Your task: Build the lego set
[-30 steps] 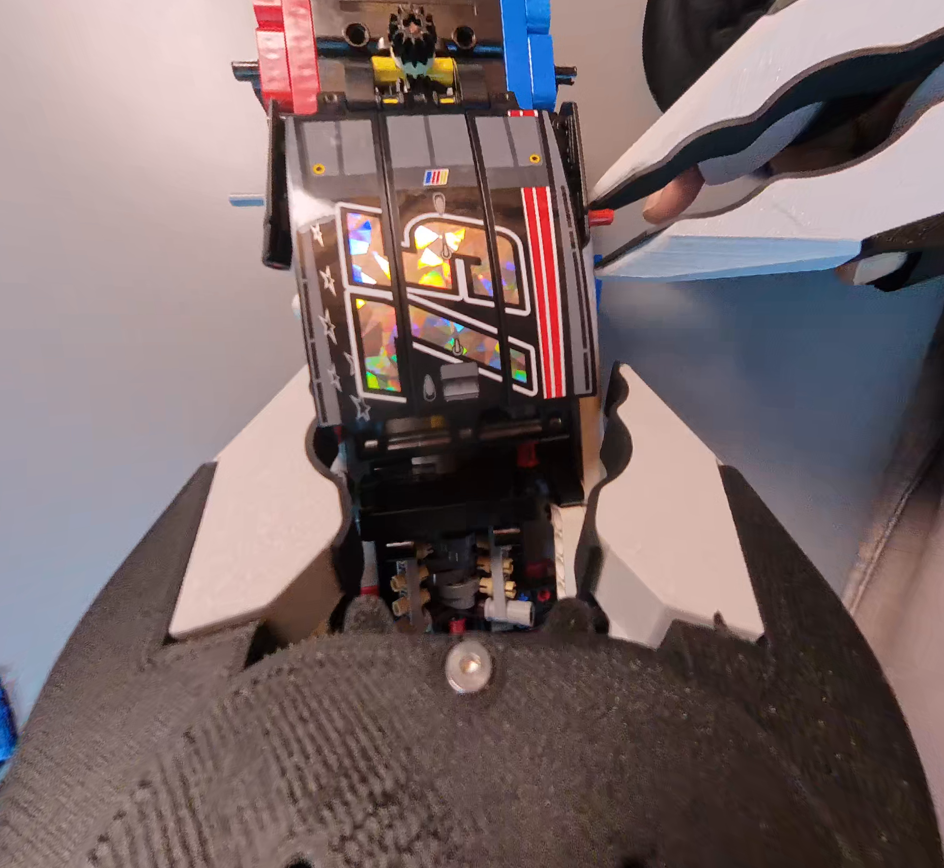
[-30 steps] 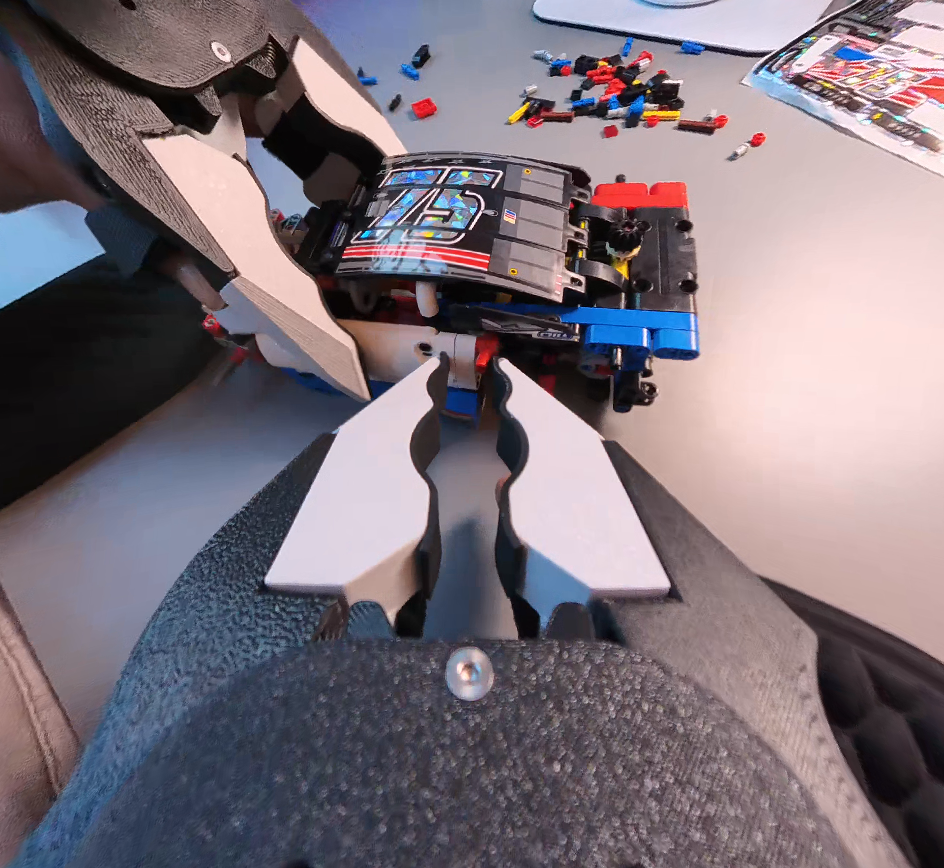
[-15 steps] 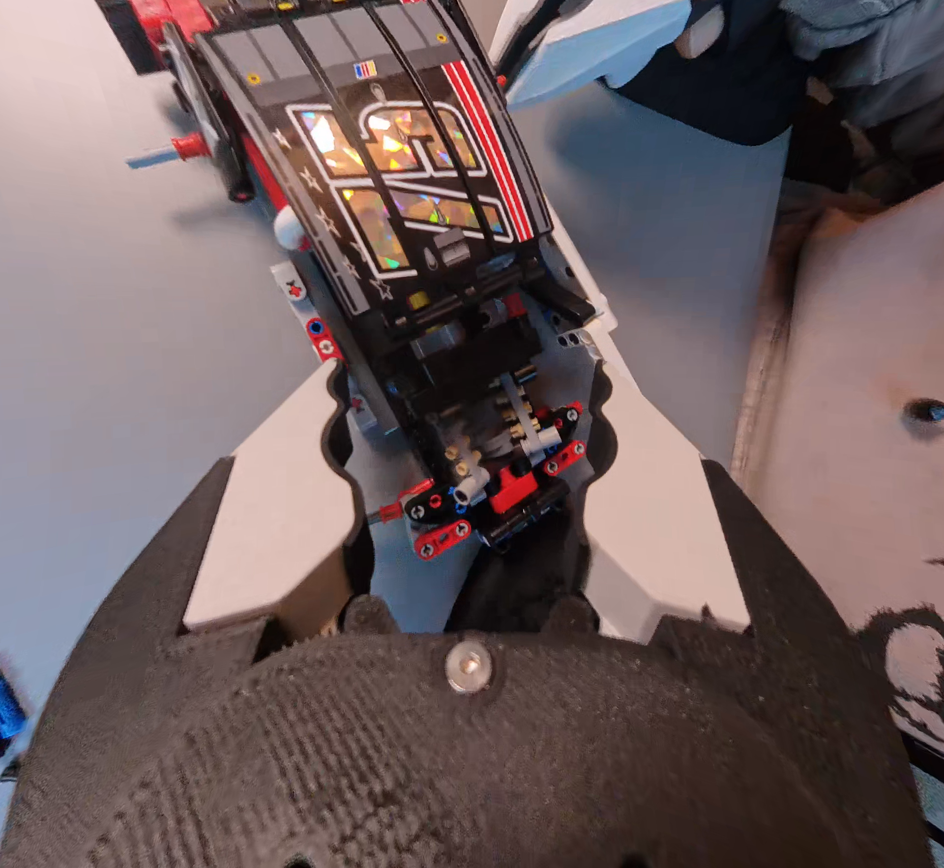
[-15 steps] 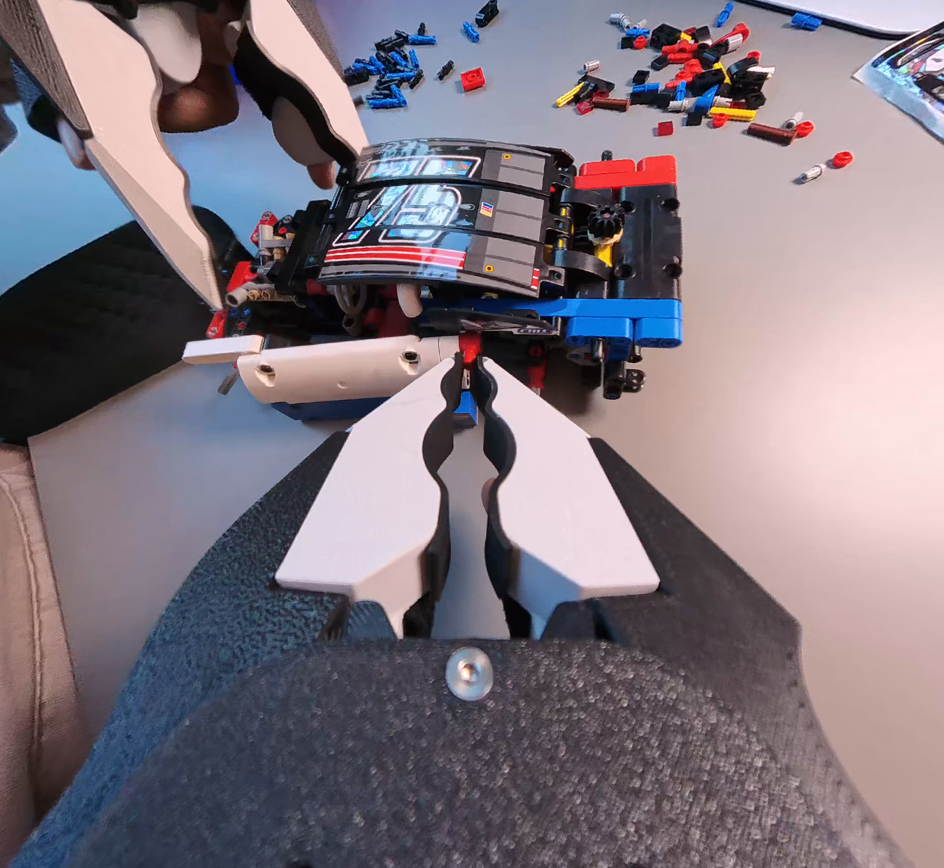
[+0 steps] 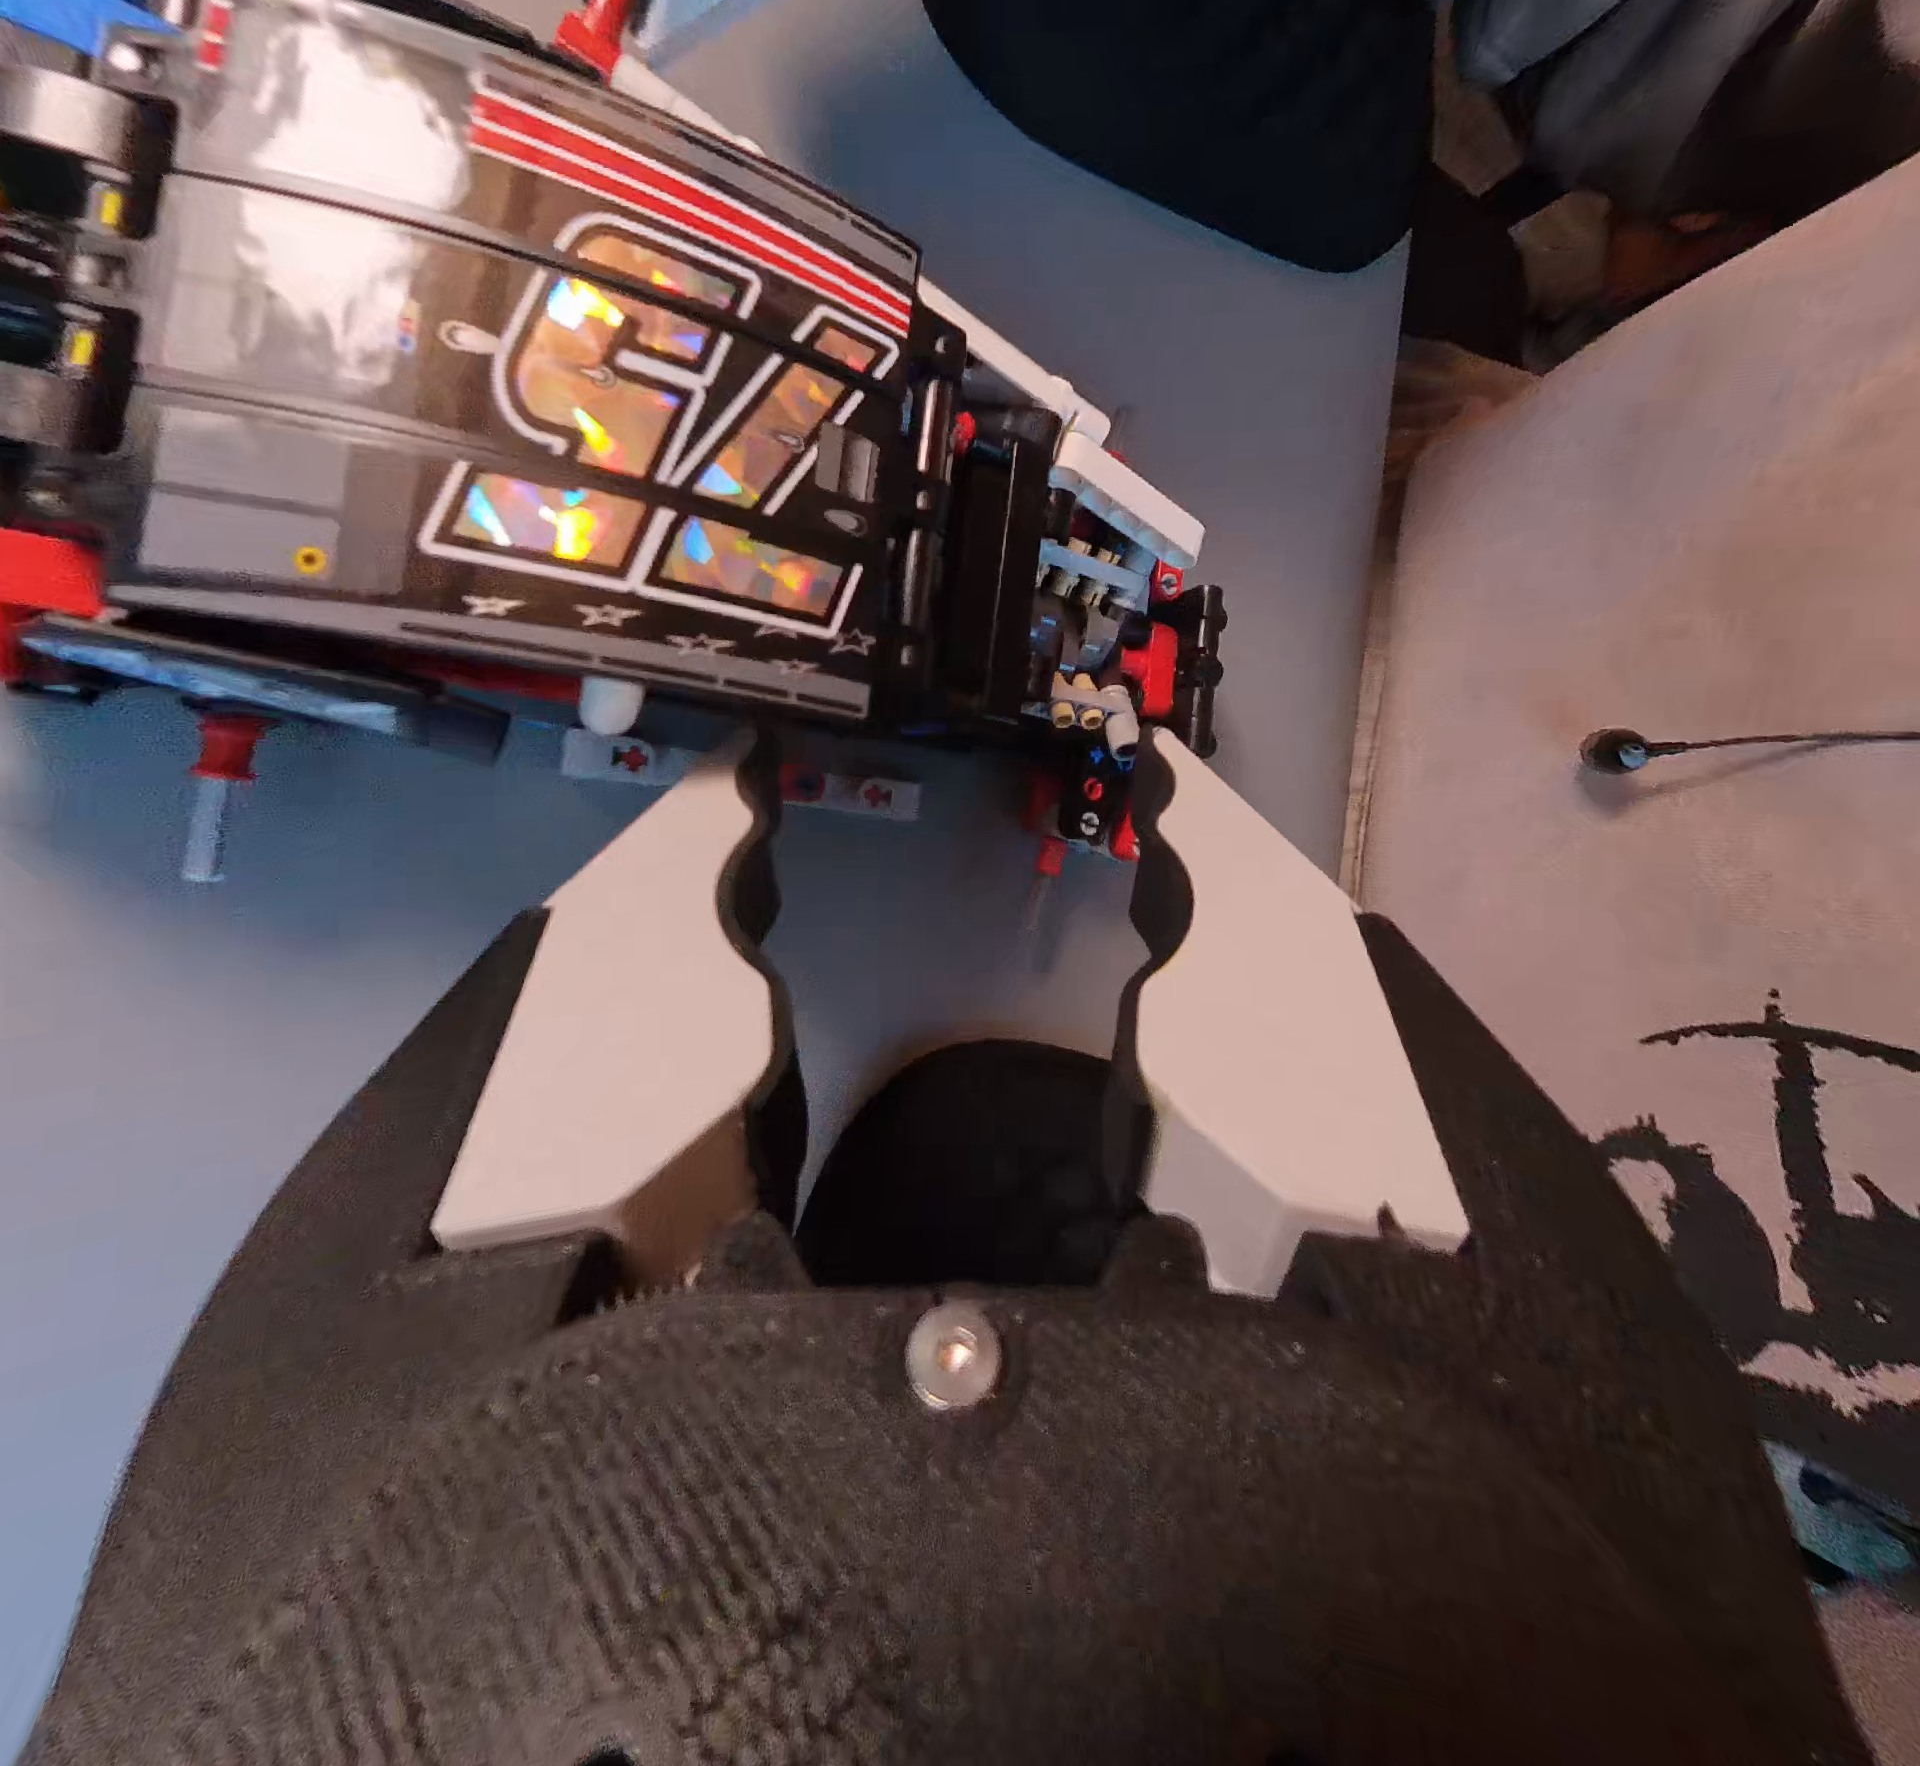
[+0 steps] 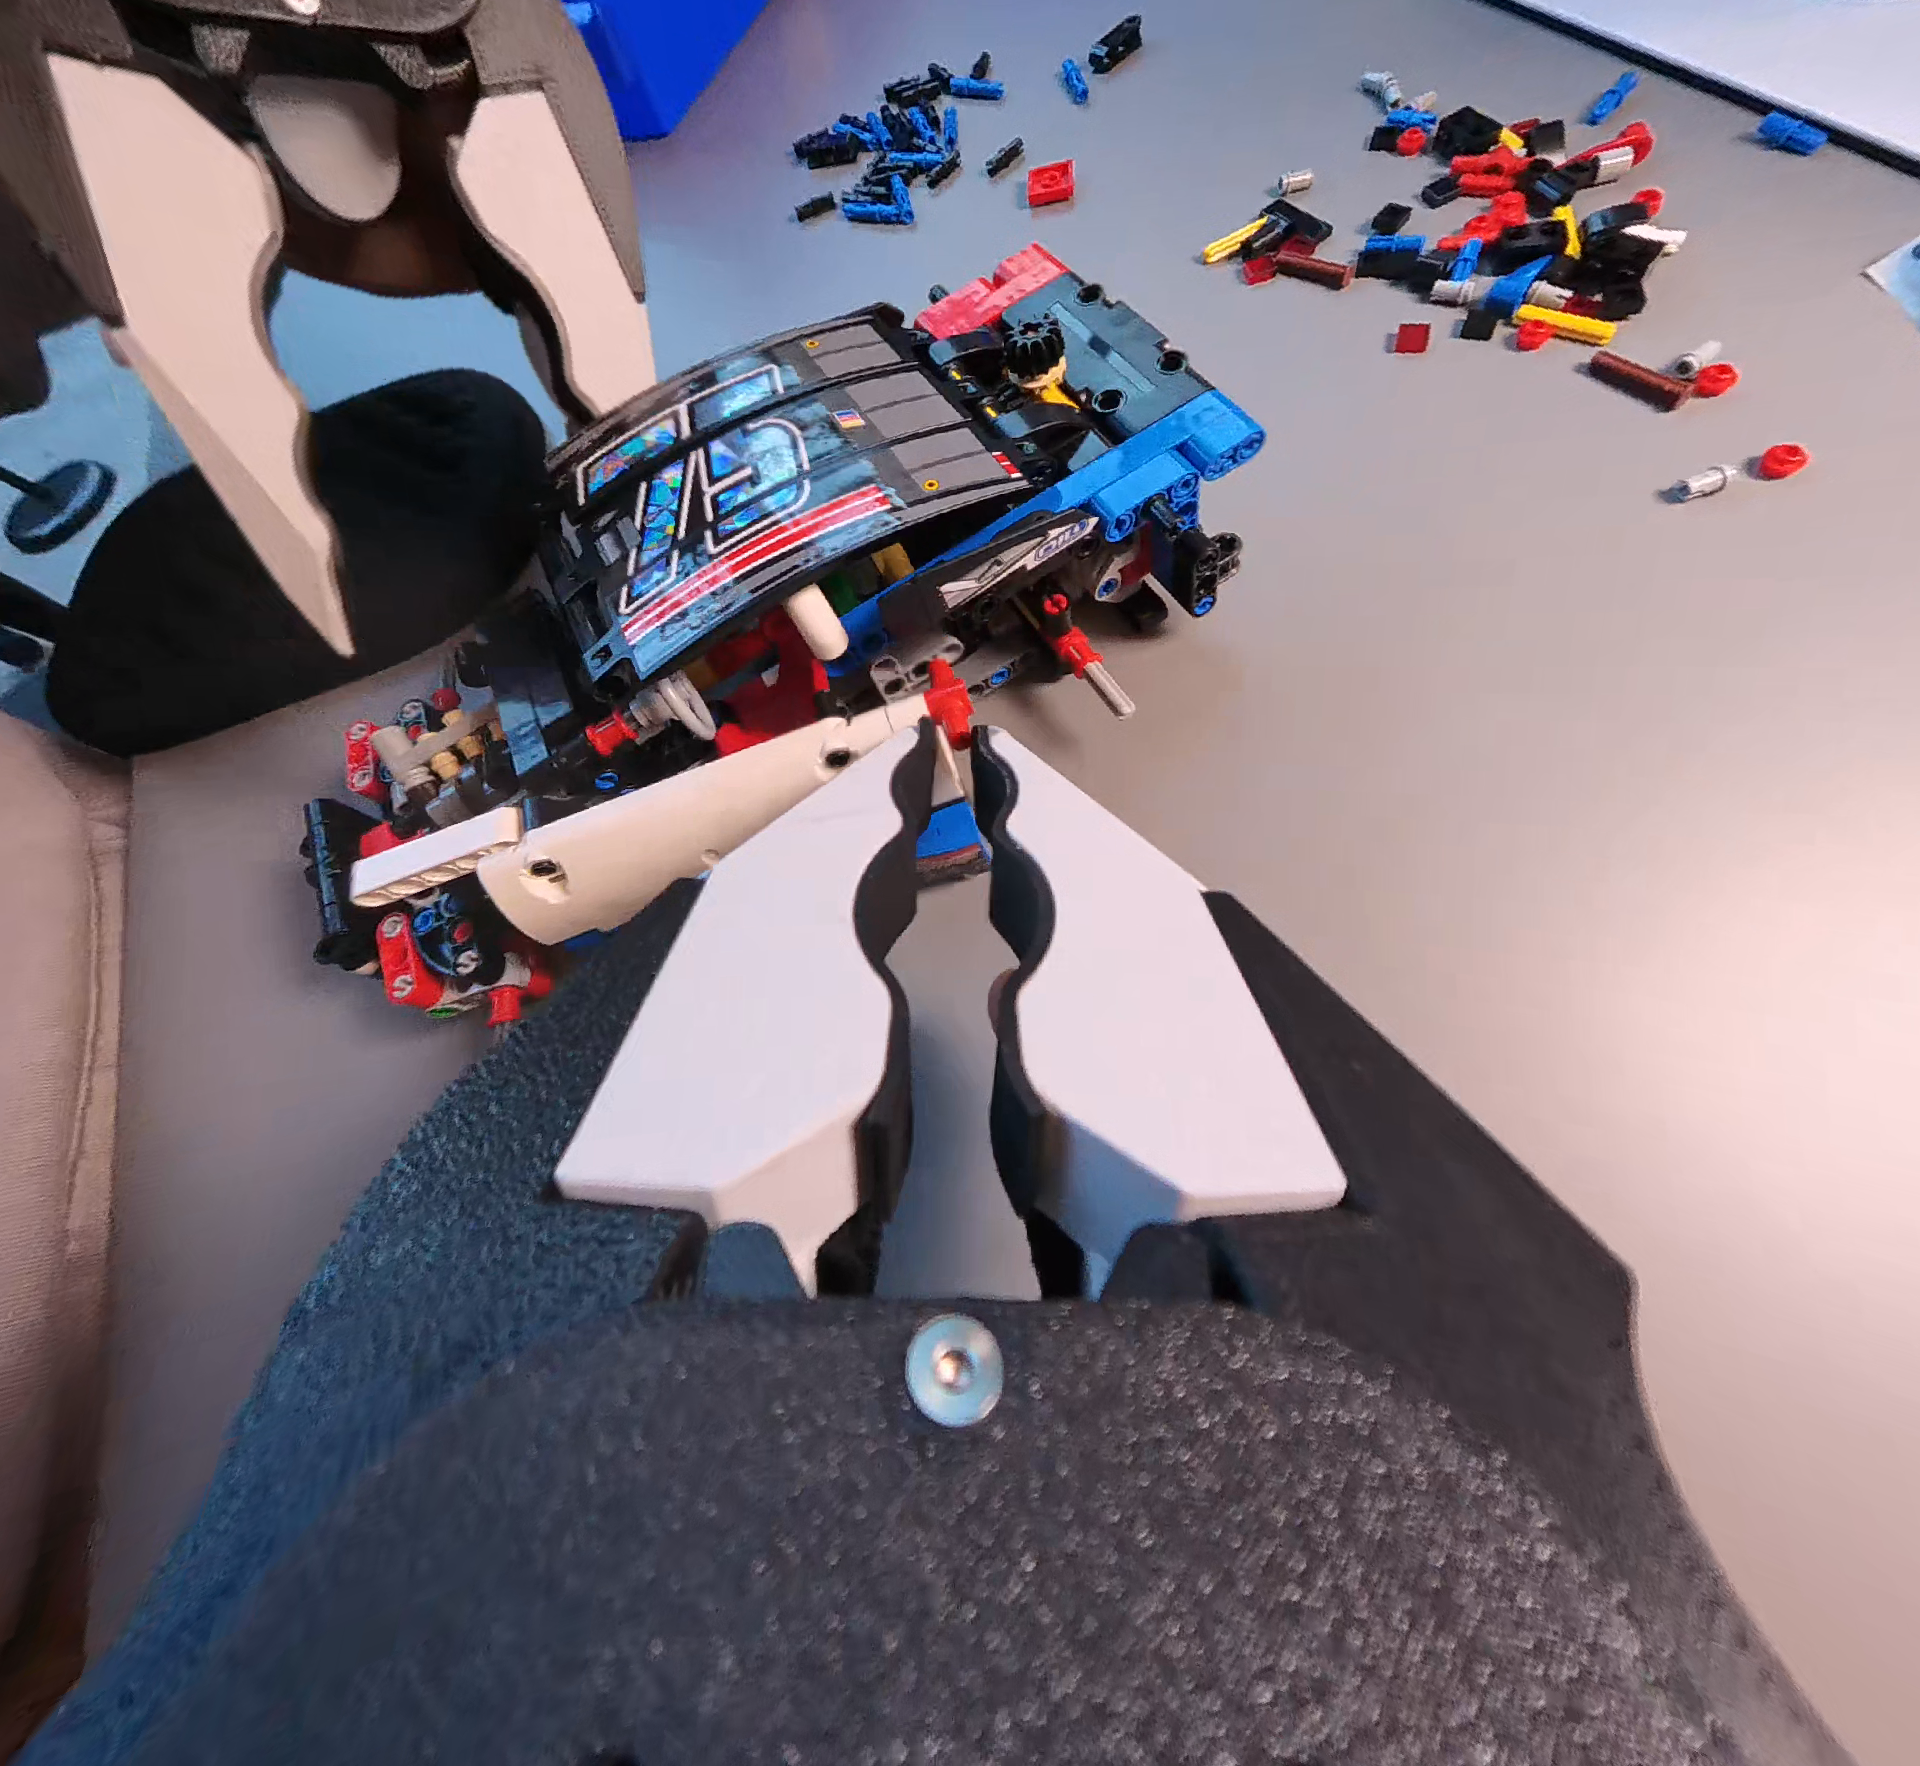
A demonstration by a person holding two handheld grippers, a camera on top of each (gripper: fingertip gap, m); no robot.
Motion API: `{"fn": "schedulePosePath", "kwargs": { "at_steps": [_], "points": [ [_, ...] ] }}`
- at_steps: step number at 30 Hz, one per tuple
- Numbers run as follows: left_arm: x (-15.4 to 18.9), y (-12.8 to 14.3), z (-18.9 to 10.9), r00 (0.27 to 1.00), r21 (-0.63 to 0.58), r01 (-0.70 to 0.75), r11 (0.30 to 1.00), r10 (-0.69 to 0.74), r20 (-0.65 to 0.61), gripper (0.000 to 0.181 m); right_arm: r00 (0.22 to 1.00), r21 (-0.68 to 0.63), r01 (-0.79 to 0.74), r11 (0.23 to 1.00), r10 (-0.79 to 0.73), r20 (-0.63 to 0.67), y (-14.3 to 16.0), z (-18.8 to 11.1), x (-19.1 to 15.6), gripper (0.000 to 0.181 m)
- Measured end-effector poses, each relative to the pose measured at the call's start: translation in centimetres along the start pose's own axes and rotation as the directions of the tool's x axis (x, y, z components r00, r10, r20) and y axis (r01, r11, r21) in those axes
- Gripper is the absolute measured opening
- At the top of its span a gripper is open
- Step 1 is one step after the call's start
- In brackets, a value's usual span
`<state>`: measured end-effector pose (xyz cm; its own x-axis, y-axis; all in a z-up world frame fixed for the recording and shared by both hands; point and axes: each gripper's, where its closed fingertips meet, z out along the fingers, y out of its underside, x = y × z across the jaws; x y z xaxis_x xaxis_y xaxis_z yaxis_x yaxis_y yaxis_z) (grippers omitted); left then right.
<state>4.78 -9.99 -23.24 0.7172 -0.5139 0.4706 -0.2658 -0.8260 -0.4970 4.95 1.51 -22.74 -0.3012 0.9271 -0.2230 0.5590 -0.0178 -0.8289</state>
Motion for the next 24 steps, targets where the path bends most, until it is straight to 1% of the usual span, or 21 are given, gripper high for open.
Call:
{"fn": "schedulePosePath", "kwargs": {
  "at_steps": [1,2,4,5,6,7,8,9,10,11,13,14,16,17,18,19,20,21,22,23,24],
  "points": [
    [-0.3,-0.1,-0.8,1.0,0.014,-0.004,1.0,0.004,0.019,0.064,1.0,0.021,-0.003,1.0,0.003,0.019,-0.3,-0.2,-0.2,0.006],
    [-1.1,-0.4,-1.6,0.996,0.034,-0.018,0.999,0.015,0.085,0.061,1.0,0.045,-0.005,0.999,0.004,0.027,-0.5,-0.4,-0.3,0.007],
    [-1.9,-1.0,-3.3,0.969,0.053,-0.109,0.993,0.095,0.228,0.058,0.999,0.081,-0.01,0.997,0.006,0.04,-0.9,-0.8,-0.4,0.01],
    [-2.1,-1.6,-4.0,0.938,0.06,-0.179,0.982,0.152,0.311,0.059,0.999,0.095,-0.015,0.995,0.01,0.046,-1.0,-1.0,-0.3,0.01],
    [-2.6,-2.4,-4.6,0.882,0.062,-0.274,0.96,0.225,0.414,0.059,0.999,0.105,-0.02,0.994,0.015,0.051,-1.1,-1.1,-0.3,0.011],
    [-2.9,-3.1,-5.0,0.796,0.03,-0.4,0.916,0.331,0.507,0.063,0.998,0.111,-0.019,0.994,0.013,0.054,-1.3,-1.1,-0.3,0.011],
    [-3.4,-3.6,-5.1,0.669,-0.047,-0.53,0.846,0.452,0.59,0.067,0.999,0.115,-0.008,0.993,0.002,0.052,-1.4,-1.2,-0.2,0.011],
    [-3.9,-3.8,-5.0,0.526,-0.152,-0.629,0.763,0.561,0.64,0.069,0.999,0.119,0.017,0.993,-0.023,0.048,-1.6,-1.2,-0.2,0.011],
    [-4.3,-3.9,-4.5,0.429,-0.22,-0.686,0.694,0.629,0.648,0.069,0.997,0.121,0.06,0.991,-0.066,0.045,-1.8,-1.1,-0.3,0.011],
    [-4.4,-4.1,-3.8,0.382,-0.233,-0.725,0.649,0.659,0.648,0.068,0.99,0.126,0.127,0.984,-0.133,0.042,-2.0,-1.1,-0.7,0.011],
    [-4.6,-4.2,-2.7,0.331,-0.246,-0.769,0.59,0.697,0.636,0.066,0.939,0.13,0.335,0.933,-0.341,0.029,-2.3,-0.8,-1.9,0.015],
    [-4.9,-4.4,-2.6,0.281,-0.28,-0.782,0.556,0.717,0.638,0.064,0.887,0.109,0.457,0.882,-0.461,0.013,-2.1,-0.5,-2.4,0.018],
    [-4.8,-5.0,-2.6,0.201,-0.31,-0.811,0.496,0.735,0.648,0.045,0.75,0.065,0.661,0.748,-0.658,-0.068,-1.9,0.1,-2.4,0.026],
    [-4.5,-5.2,-2.5,0.191,-0.304,-0.822,0.481,0.737,0.649,0.036,0.685,0.067,0.728,0.682,-0.722,-0.098,-2.1,0.4,-2.8,0.031],
    [-4.3,-5.3,-2.5,0.189,-0.298,-0.828,0.475,0.737,0.649,0.024,0.632,0.067,0.775,0.628,-0.767,-0.116,-2.4,0.7,-3.1,0.032],
    [-4.1,-5.6,-2.8,0.191,-0.283,-0.833,0.475,0.728,0.658,0.02,0.585,0.057,0.811,0.583,-0.802,-0.123,-2.5,0.9,-3.4,0.032],
    [-4.0,-5.7,-3.2,0.213,-0.257,-0.834,0.488,0.716,0.665,0.017,0.535,0.046,0.845,0.533,-0.835,-0.128,-2.7,1.1,-3.6,0.032],
    [-3.9,-5.9,-3.6,0.251,-0.22,-0.83,0.512,0.697,0.672,0.015,0.489,0.045,0.872,0.488,-0.86,-0.143,-3.1,1.0,-3.7,0.031],
    [-3.8,-6.2,-4.3,0.291,-0.167,-0.828,0.535,0.666,0.686,0.012,0.465,0.062,0.885,0.461,-0.871,-0.157,-3.8,0.8,-4.0,0.024],
    [-3.7,-6.7,-5.1,0.339,-0.093,-0.826,0.556,0.622,0.706,0.009,0.46,0.082,0.888,0.453,-0.875,-0.152,-4.4,0.5,-4.2,0.018],
    [-3.5,-7.2,-5.8,0.405,-0.005,-0.815,0.579,0.576,0.71,0.006,0.466,0.092,0.885,0.457,-0.876,-0.129,-4.9,0.4,-4.3,0.015]
  ]
}}
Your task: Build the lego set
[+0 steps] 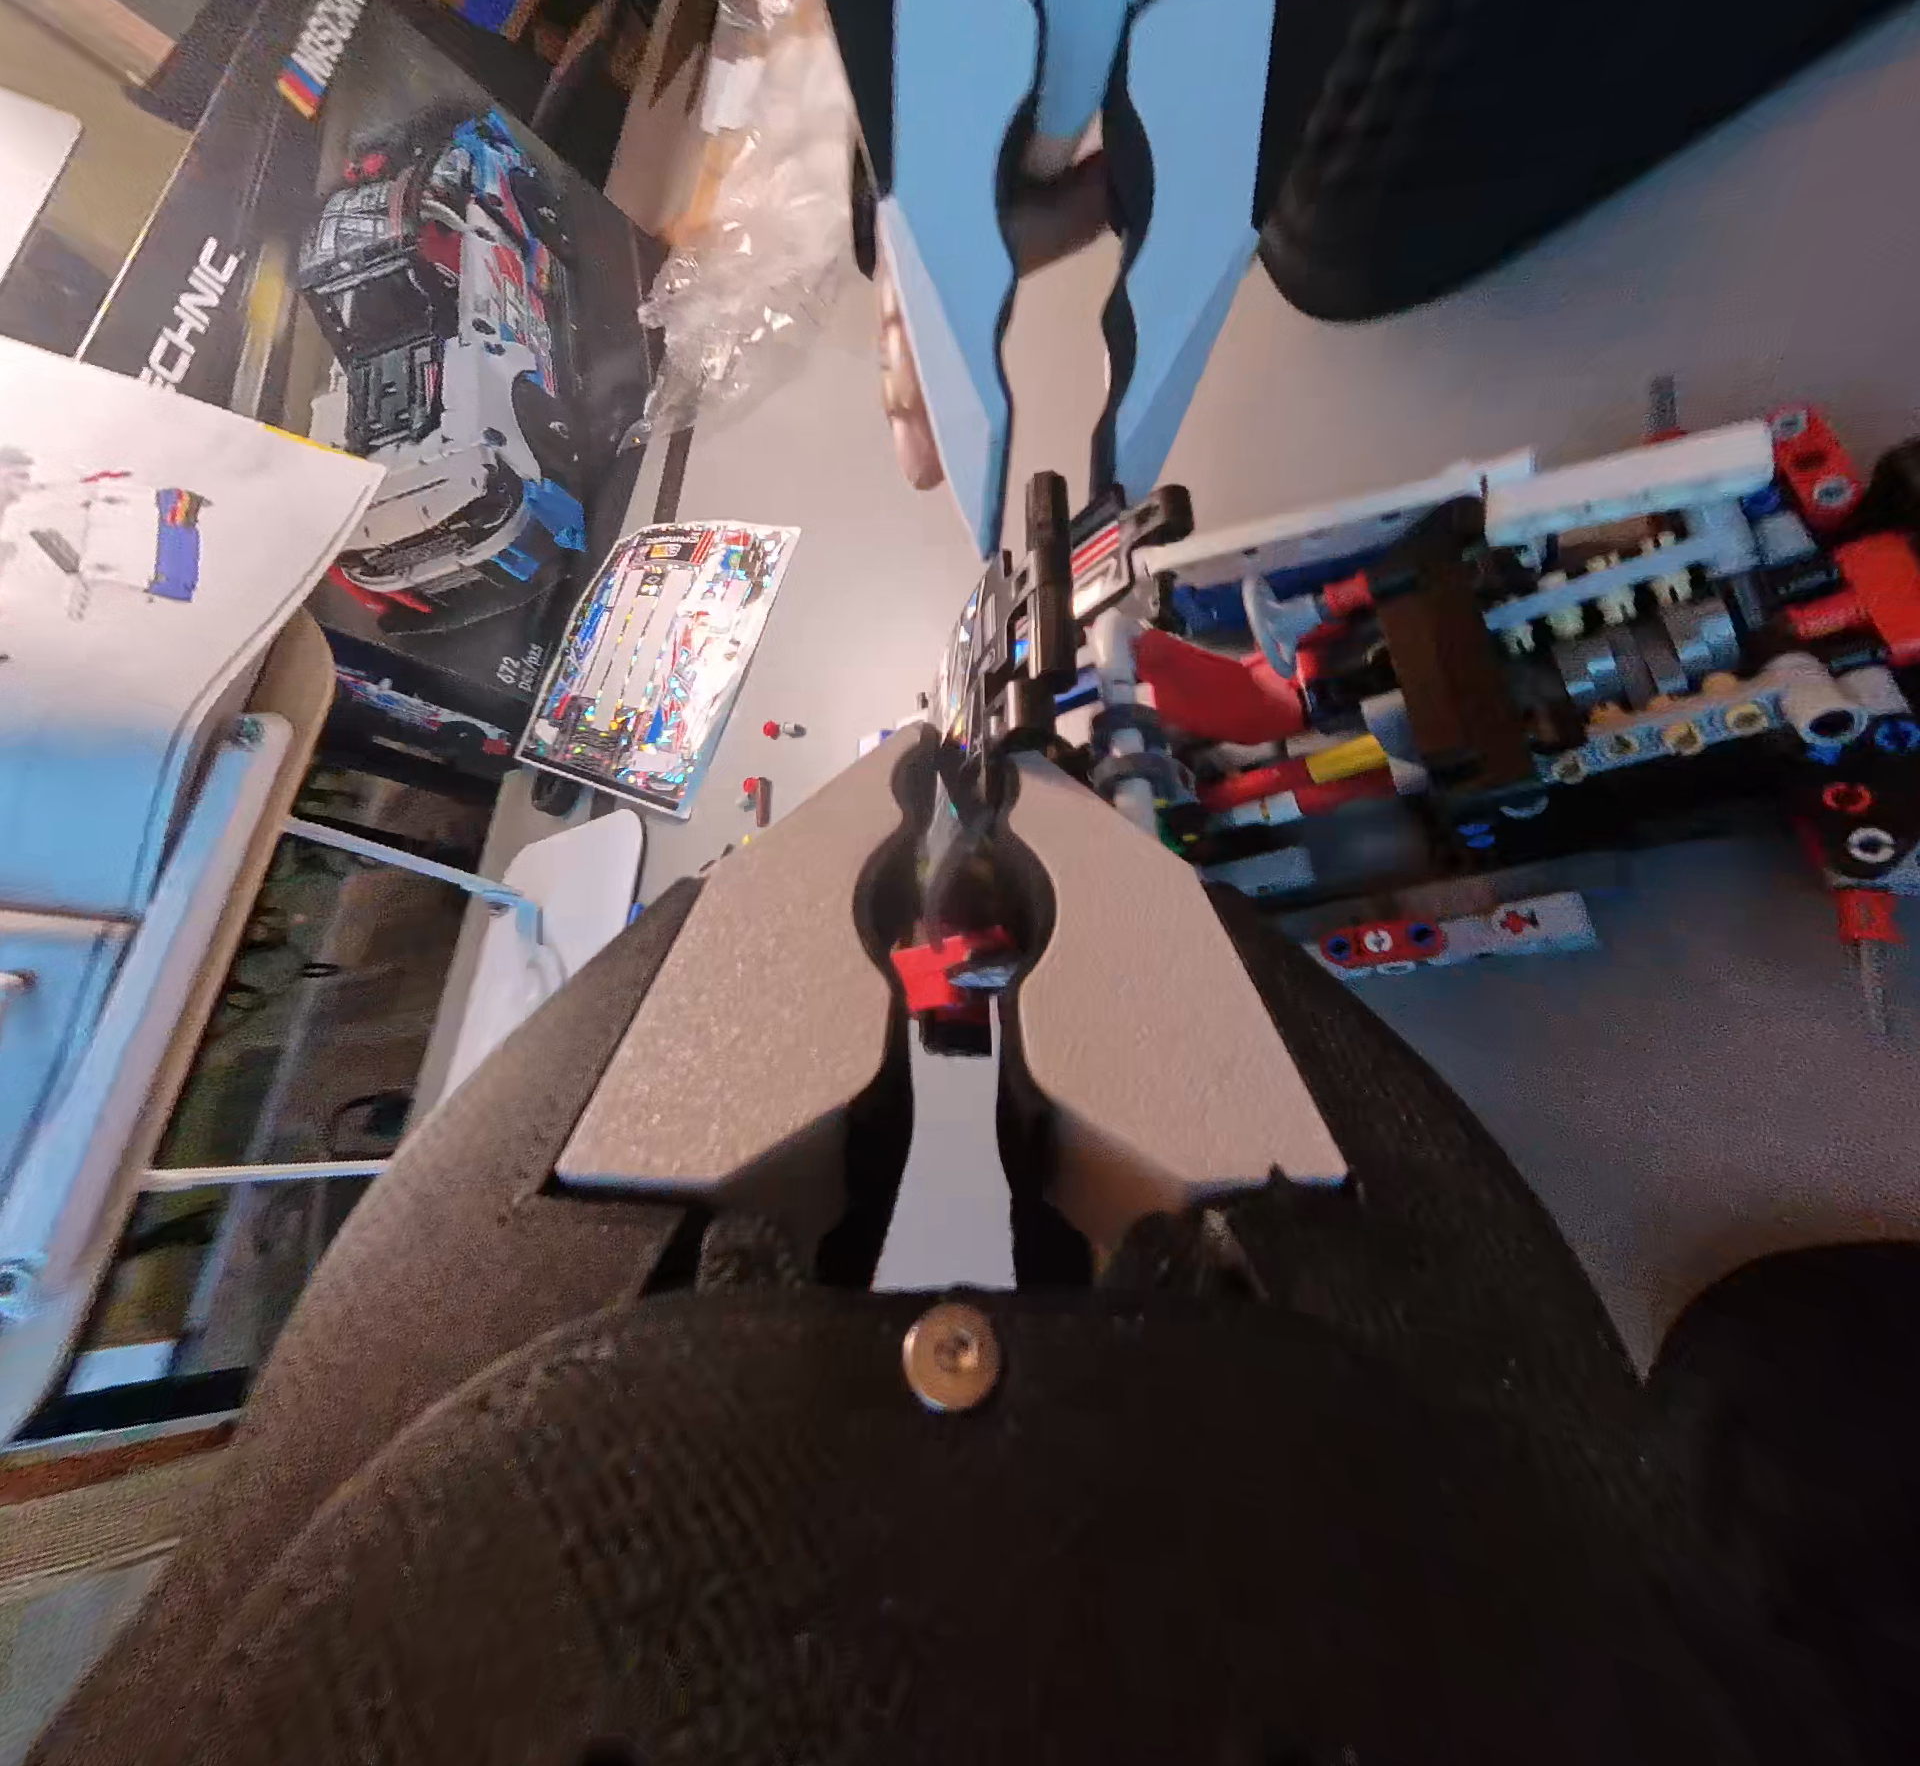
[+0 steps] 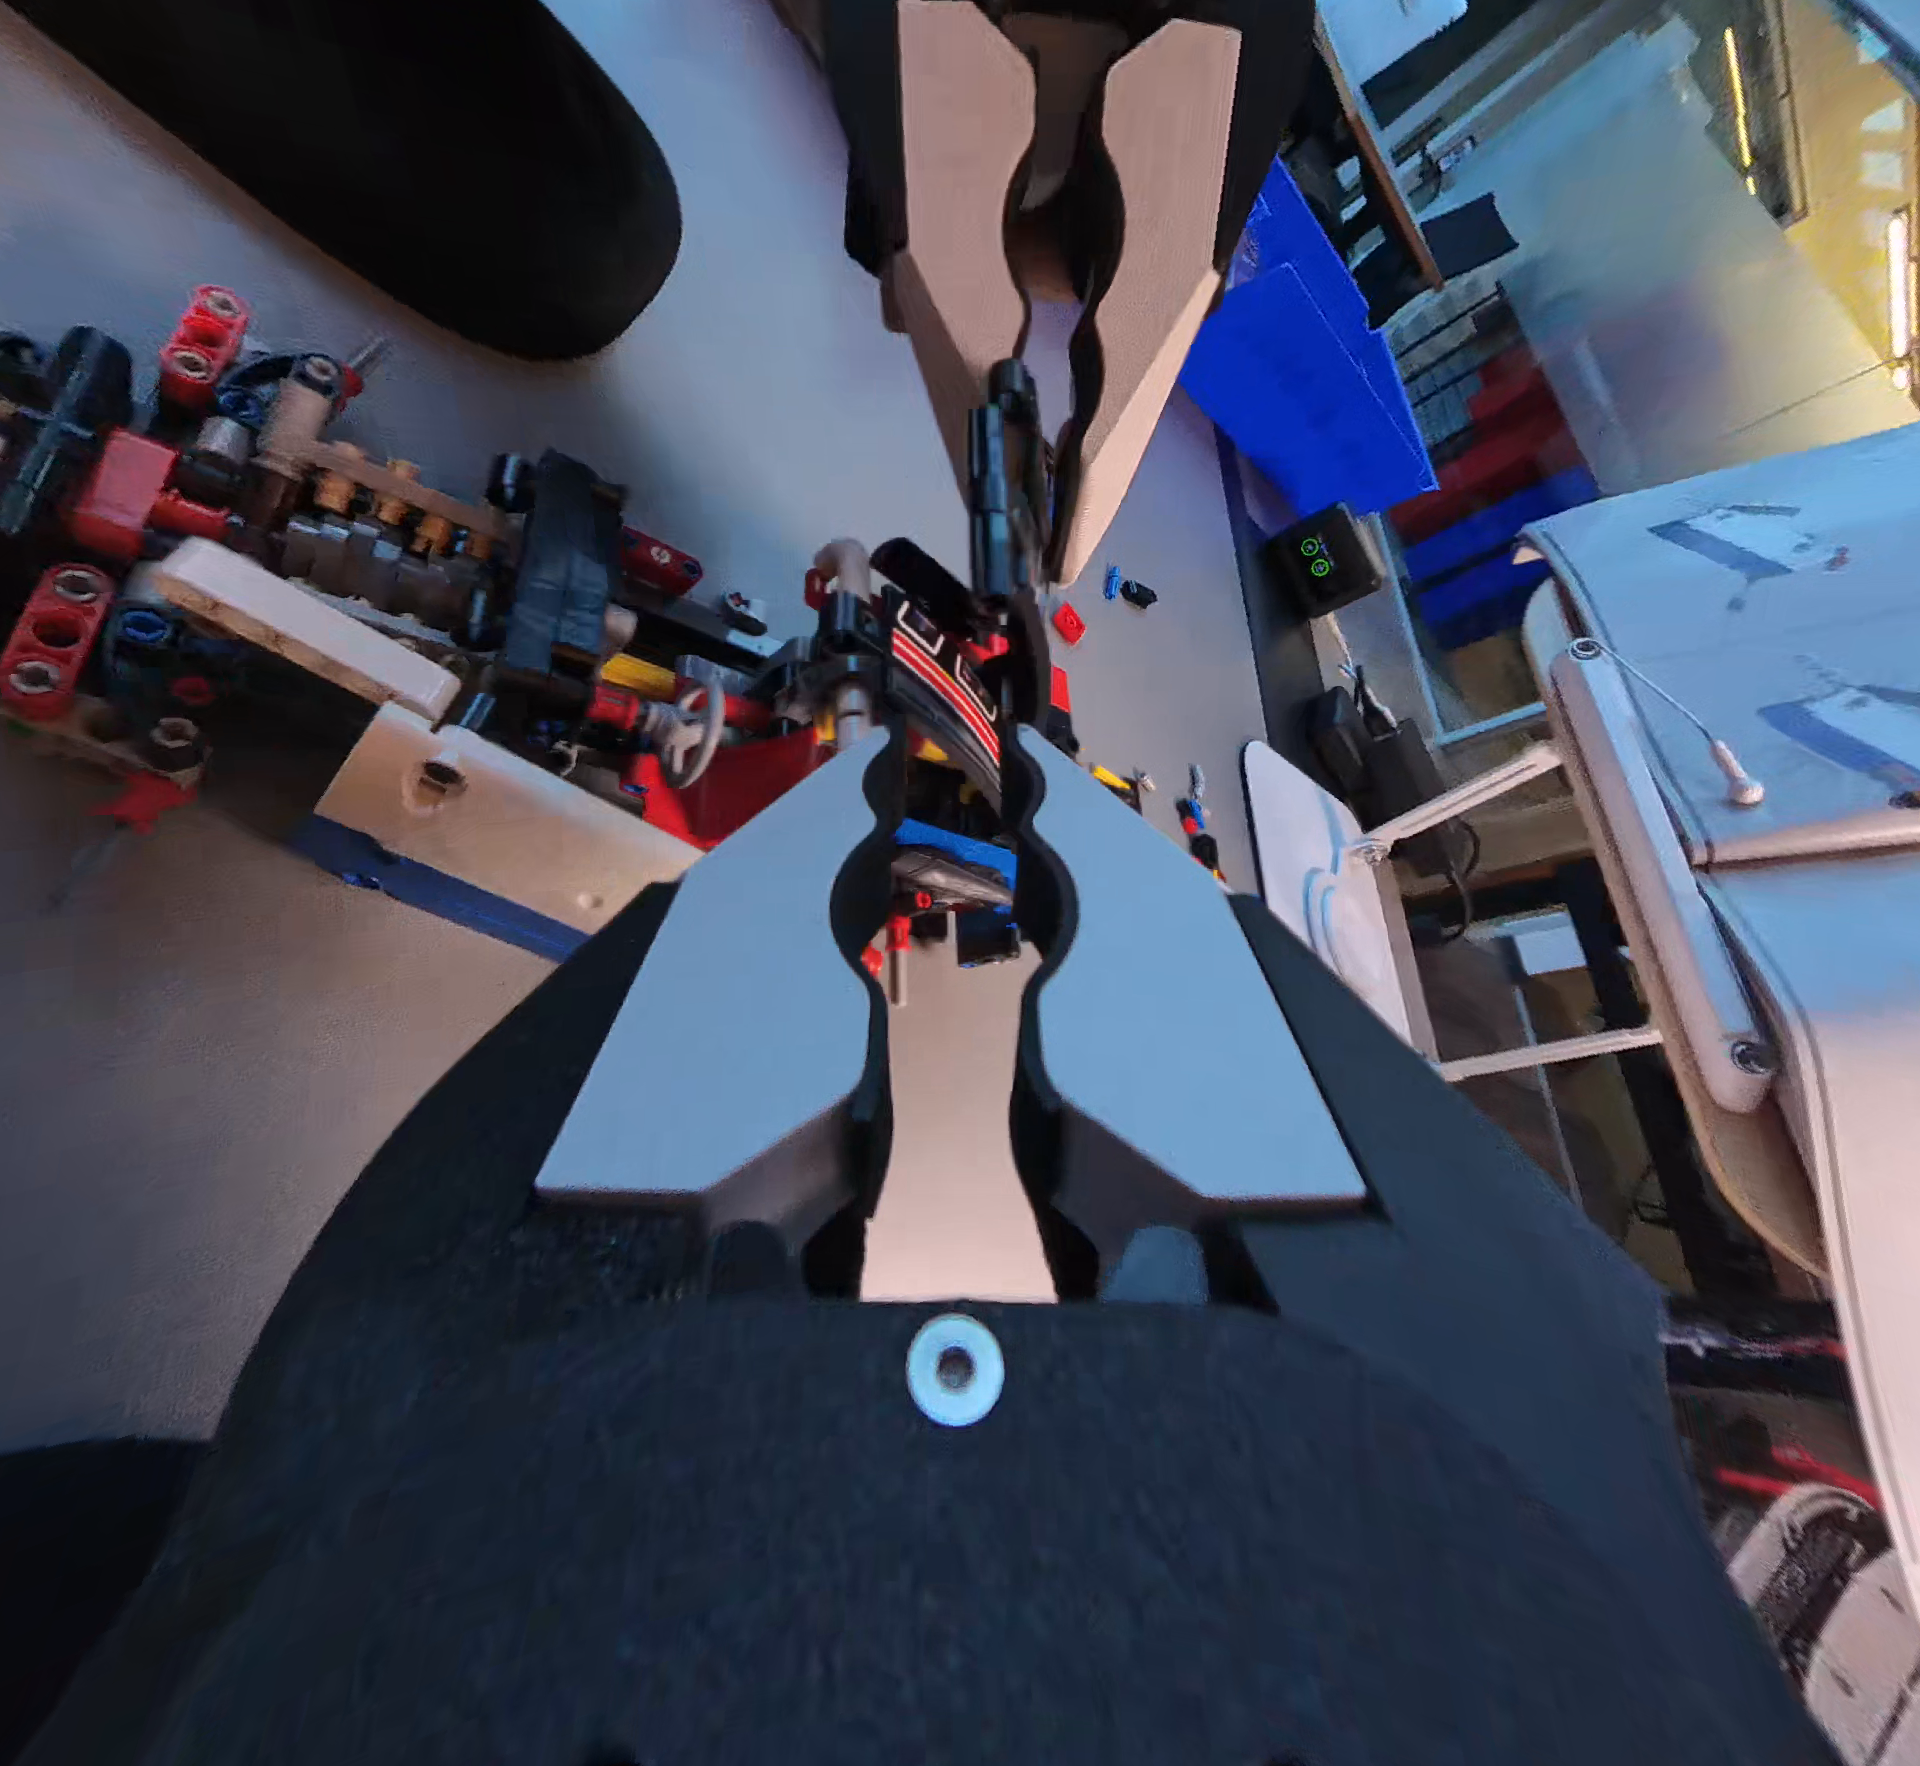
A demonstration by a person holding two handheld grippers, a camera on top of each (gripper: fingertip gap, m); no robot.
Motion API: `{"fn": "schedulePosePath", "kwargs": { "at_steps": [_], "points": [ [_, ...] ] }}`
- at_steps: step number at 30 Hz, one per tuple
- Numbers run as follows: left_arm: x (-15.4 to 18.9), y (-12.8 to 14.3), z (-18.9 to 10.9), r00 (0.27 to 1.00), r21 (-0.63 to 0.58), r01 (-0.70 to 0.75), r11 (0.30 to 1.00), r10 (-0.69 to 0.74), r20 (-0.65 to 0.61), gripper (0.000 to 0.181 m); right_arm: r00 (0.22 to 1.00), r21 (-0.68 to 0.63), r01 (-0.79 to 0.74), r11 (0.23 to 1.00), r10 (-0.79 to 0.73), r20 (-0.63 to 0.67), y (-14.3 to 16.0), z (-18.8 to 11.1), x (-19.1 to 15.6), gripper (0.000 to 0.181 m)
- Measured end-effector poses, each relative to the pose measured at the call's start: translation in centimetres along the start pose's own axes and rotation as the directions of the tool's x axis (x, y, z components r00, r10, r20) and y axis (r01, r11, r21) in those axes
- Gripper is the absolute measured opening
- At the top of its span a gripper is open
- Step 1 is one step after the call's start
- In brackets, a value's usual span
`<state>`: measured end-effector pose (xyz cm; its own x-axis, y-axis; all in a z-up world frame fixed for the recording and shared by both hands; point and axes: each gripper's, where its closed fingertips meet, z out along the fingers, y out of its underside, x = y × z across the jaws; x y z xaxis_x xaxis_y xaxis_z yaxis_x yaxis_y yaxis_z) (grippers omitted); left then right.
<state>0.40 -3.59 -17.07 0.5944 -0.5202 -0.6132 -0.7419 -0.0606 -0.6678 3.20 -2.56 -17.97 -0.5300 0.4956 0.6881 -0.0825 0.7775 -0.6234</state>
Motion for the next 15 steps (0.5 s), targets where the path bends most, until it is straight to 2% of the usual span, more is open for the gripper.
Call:
{"fn": "schedulePosePath", "kwargs": {
  "at_steps": [2,4,6,9,11,13,15],
  "points": [
    [-1.3,-0.2,-0.2,0.98,0.05,0.198,0.979,-0.197,-0.039,0.002,0.997,0.027,-0.076,0.997,0.075,0.023,-0.6,0.1,1.5,0.004],
    [-2.7,0.2,0.1,0.913,0.072,0.405,0.911,-0.399,-0.087,0.001,0.975,0.039,-0.215,0.976,0.212,0.068,-0.6,0.5,3.2,0.002],
    [-3.7,0.7,0.5,0.773,0.065,0.627,0.776,-0.609,-0.179,0.003,0.914,0.041,-0.391,0.919,0.383,0.134,0.0,1.2,4.9,0.002],
    [-5.4,1.9,1.0,0.497,0.041,0.861,0.507,-0.82,-0.285,0.005,0.731,0.012,-0.656,0.754,0.632,0.255,1.3,2.3,6.6,0.003],
    [-5.8,2.7,1.3,0.325,0.012,0.939,0.343,-0.877,-0.353,0.008,0.599,-0.015,-0.775,0.632,0.742,0.302,2.3,3.1,7.6,0.003],
    [-5.8,3.3,1.6,0.177,-0.042,0.977,0.211,-0.899,-0.401,0.016,0.493,-0.035,-0.849,0.528,0.812,0.313,3.3,4.1,8.4,0.005],
    [-5.6,4.0,1.9,0.118,-0.062,0.986,0.156,-0.909,-0.401,0.022,0.419,-0.043,-0.888,0.458,0.844,0.335,3.6,4.7,8.7,0.007]
  ]
}}
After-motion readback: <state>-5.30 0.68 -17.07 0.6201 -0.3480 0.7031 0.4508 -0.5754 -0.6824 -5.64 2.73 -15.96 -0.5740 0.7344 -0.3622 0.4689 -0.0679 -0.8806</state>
